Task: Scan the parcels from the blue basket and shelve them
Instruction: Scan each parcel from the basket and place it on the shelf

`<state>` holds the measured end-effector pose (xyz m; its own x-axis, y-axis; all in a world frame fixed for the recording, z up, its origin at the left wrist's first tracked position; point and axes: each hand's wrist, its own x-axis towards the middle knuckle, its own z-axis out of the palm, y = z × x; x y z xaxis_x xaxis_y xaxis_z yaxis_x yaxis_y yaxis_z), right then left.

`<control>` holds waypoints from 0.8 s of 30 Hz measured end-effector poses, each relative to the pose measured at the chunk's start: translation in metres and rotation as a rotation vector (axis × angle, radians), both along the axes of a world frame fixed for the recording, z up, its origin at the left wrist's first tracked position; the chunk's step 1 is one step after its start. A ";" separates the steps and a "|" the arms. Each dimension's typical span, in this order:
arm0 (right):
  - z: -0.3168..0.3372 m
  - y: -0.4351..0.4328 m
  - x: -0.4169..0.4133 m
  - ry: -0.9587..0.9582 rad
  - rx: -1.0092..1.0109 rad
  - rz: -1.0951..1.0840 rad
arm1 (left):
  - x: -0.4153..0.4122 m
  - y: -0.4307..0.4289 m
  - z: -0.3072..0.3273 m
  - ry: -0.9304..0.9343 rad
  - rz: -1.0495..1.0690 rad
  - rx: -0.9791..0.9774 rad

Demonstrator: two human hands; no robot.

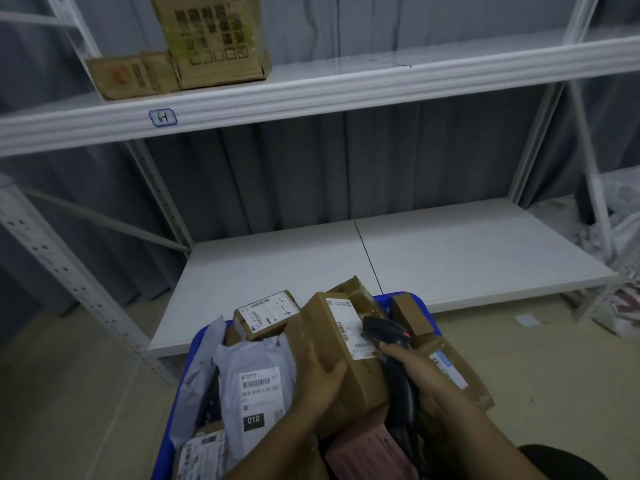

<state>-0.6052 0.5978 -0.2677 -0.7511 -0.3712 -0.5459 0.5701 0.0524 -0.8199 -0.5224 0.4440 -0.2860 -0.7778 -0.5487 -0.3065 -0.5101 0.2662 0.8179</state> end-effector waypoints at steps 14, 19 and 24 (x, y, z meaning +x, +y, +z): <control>0.056 -0.026 0.075 -0.023 -0.470 -0.002 | 0.070 -0.034 0.050 0.347 -0.082 0.105; 0.060 -0.062 0.101 0.013 -0.430 0.082 | 0.104 -0.076 0.086 0.264 -0.061 -0.160; 0.049 -0.090 0.129 -0.059 -0.369 0.119 | 0.124 -0.088 0.079 0.119 -0.075 -0.427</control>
